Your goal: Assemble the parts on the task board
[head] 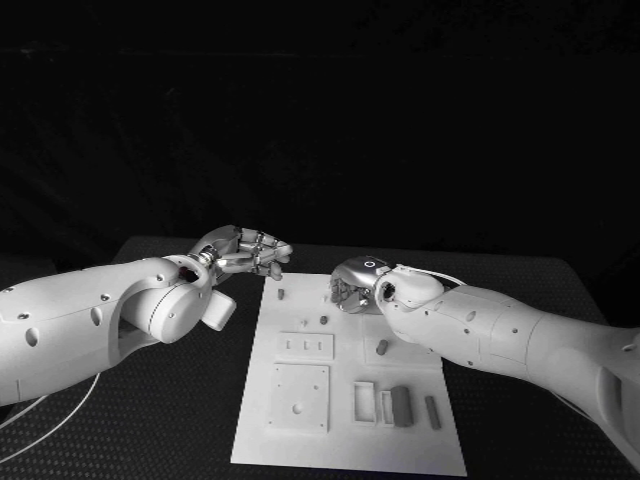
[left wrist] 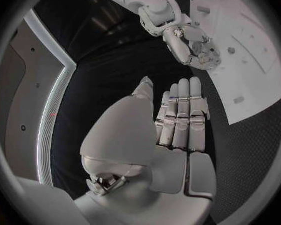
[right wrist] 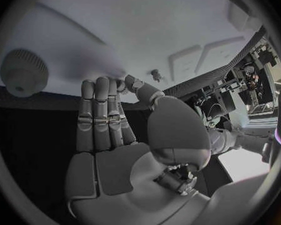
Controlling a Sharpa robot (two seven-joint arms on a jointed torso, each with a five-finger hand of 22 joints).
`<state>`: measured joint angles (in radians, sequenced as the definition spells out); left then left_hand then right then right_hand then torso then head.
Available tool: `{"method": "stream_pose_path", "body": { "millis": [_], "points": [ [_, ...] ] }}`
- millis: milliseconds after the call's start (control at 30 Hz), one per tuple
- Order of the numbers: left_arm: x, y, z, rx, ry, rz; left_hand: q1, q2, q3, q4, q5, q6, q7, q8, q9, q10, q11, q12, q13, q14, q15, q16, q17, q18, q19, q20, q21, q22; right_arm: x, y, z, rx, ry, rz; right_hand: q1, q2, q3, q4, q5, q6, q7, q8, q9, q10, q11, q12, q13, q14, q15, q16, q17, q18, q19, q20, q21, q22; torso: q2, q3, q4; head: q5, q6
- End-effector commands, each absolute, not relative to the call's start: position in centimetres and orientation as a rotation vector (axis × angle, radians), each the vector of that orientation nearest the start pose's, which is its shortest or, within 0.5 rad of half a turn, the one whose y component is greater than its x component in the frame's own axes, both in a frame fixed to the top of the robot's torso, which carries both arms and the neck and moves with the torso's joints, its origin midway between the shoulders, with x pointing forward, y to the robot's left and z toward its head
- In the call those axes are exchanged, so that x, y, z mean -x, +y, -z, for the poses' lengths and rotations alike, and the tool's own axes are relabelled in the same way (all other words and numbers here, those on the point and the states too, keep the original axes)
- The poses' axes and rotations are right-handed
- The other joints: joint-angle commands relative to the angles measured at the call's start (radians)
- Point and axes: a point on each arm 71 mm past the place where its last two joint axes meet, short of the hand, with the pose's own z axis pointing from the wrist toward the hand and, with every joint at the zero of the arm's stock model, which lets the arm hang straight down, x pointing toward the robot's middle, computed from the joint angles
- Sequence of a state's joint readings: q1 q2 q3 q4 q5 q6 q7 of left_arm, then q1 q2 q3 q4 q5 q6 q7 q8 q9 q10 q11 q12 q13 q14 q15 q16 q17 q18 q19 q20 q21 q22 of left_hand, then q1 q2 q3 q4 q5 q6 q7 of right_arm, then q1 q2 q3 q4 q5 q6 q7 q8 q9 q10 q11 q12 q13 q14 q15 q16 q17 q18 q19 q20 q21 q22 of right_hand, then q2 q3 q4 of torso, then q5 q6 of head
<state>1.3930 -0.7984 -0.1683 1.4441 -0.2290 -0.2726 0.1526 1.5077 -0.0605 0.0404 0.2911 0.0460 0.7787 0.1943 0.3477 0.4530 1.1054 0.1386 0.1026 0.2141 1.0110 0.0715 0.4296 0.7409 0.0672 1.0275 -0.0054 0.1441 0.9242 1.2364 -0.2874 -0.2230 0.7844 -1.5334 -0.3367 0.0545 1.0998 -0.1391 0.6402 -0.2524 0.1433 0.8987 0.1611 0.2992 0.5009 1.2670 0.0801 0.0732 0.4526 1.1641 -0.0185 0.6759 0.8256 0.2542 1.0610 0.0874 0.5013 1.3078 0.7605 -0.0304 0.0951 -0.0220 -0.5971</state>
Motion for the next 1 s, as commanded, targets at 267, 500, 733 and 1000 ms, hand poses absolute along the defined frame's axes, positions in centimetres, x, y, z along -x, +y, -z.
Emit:
{"method": "stream_pose_path", "body": {
  "millis": [267, 500, 733, 1000],
  "points": [
    [-51.9, 20.4, 14.3, 0.828, 1.665, 1.317, 0.000, -0.005, 0.001, 0.000, 0.003, -0.002, 0.007, -0.006, 0.001, 0.005, 0.003, -0.005, 0.001, 0.001, 0.006, -0.007, 0.002, 0.006, 0.000, -0.007, -0.007, 0.001, -57.5, -11.0, 24.6, 0.449, 1.731, -0.447, -0.011, 0.039, -0.015, 0.042, 0.004, 0.023, -0.005, -0.006, 0.004, -0.117, -0.020, 0.177, 0.456, -0.107, -0.020, 0.289, 0.087, 0.008, -0.074, -0.007, 0.223, 0.026, 0.001, -0.0002, 0.0004, -0.002, -0.002],
    [-51.9, 20.3, 14.4, 0.828, 1.668, 1.317, 0.000, -0.005, 0.000, 0.000, 0.003, -0.003, 0.007, -0.006, 0.001, 0.005, 0.004, -0.006, 0.001, 0.001, 0.006, -0.007, 0.003, 0.006, 0.000, -0.008, -0.008, 0.001, -57.4, -11.0, 24.8, 0.454, 1.752, -0.442, -0.014, 0.040, -0.010, 0.039, 0.004, 0.030, -0.008, -0.005, 0.010, -0.149, -0.023, 0.218, 0.585, -0.138, -0.023, 0.387, 0.070, 0.008, -0.100, -0.011, 0.299, 0.026, 0.000, -0.0006, 0.0002, -0.002, -0.004],
    [-51.9, 20.4, 14.4, 0.829, 1.669, 1.314, 0.000, -0.005, 0.000, 0.000, 0.003, -0.004, 0.008, -0.007, 0.001, 0.004, 0.004, -0.008, 0.002, 0.000, 0.006, -0.008, 0.003, 0.005, 0.000, -0.008, -0.009, 0.002, -57.4, -11.0, 24.5, 0.452, 1.710, -0.459, -0.001, 0.088, 0.005, 0.030, 0.004, 0.053, -0.019, 0.009, 0.024, -0.175, -0.027, 0.280, 0.642, -0.172, -0.027, 0.480, 0.072, 0.008, -0.107, -0.016, 0.342, 0.025, 0.000, -0.0005, -0.0004, -0.001, -0.004],
    [-51.9, 20.6, 14.4, 0.833, 1.667, 1.310, -0.001, -0.006, 0.000, 0.000, 0.003, -0.005, 0.008, -0.008, 0.001, 0.003, 0.005, -0.009, 0.002, 0.000, 0.006, -0.009, 0.004, 0.004, 0.000, -0.009, -0.010, 0.002, -57.5, -11.9, 24.2, 0.407, 1.672, -0.469, -0.009, 0.142, 0.016, 0.006, 0.005, 0.082, -0.034, 0.029, 0.044, -0.152, -0.042, 0.314, 0.650, -0.159, -0.042, 0.530, 0.058, 0.008, -0.091, -0.028, 0.381, 0.024, 0.000, -0.0002, -0.0011, -0.001, -0.002]
  ]
}}
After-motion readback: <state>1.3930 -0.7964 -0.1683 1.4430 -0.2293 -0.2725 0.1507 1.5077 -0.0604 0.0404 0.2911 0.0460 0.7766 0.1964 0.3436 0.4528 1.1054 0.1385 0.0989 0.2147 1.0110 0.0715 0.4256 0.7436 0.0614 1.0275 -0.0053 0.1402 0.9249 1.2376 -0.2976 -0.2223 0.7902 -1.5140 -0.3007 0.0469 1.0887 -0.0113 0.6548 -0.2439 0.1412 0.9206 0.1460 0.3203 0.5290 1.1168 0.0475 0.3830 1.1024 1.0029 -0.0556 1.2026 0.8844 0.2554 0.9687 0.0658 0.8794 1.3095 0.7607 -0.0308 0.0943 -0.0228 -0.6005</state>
